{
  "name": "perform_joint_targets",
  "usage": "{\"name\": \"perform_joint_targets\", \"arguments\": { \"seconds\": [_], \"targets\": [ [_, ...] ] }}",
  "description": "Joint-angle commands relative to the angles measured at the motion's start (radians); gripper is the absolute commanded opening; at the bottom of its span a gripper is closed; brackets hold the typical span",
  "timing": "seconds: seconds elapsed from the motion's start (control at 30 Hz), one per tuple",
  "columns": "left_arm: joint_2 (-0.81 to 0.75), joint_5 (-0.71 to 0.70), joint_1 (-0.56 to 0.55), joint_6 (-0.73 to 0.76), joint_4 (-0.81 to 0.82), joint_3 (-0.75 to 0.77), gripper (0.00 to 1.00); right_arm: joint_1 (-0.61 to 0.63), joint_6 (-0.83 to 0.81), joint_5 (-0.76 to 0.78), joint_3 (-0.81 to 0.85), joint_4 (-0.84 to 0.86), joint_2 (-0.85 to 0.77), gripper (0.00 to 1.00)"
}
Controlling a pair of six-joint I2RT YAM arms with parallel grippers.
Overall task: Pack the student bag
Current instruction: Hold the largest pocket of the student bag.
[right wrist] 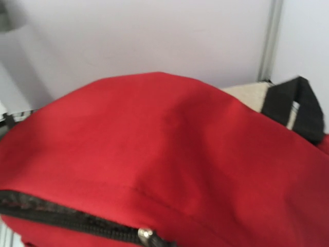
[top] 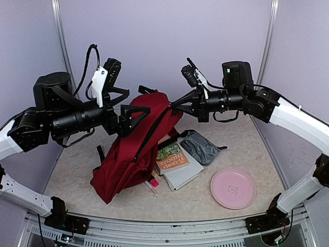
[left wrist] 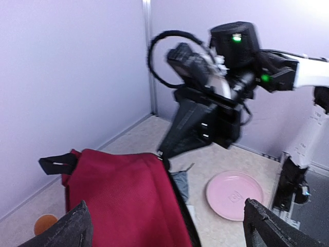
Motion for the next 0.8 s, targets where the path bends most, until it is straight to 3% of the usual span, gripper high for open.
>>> {"name": "perform_joint_targets", "arguments": {
  "seconds": [0.0,0.2,0.4,0.47,0.5,0.53,0.63,0.67,0.77],
  "targets": [
    [0.100,-0.099,0.093,-0.060,-0.142,0.075,0.99,0.024,-0.034,-0.012,0.038,0.021,0.003,0.00],
    [0.132,0.137,0.251,-0.105,-0.104,0.031,0.99,0.032,-0.032,-0.022,0.029,0.033,0.001,0.00],
    [0.189,0.371,0.260,-0.116,-0.082,-0.009,0.99,0.035,-0.027,-0.018,0.027,0.051,0.017,0.00],
    [0.187,0.409,0.262,-0.126,-0.060,-0.031,0.94,0.035,-0.026,-0.012,0.026,0.056,0.019,0.00],
    [0.184,0.437,0.264,-0.128,-0.051,-0.038,0.87,0.035,-0.023,-0.009,0.023,0.061,0.019,0.00],
    [0.180,0.451,0.266,-0.132,-0.044,-0.045,0.75,0.035,-0.022,-0.006,0.021,0.065,0.018,0.00],
    [0.150,0.438,0.268,-0.132,-0.015,-0.061,0.10,0.035,-0.020,0.024,0.017,0.066,0.013,0.00],
    [0.130,0.422,0.267,-0.133,0.003,-0.072,0.00,0.035,-0.019,0.044,0.011,0.064,0.010,0.00],
    [0.059,0.394,0.266,-0.128,0.081,-0.115,0.00,0.012,-0.004,0.102,-0.007,0.046,0.005,0.00]
  ]
}}
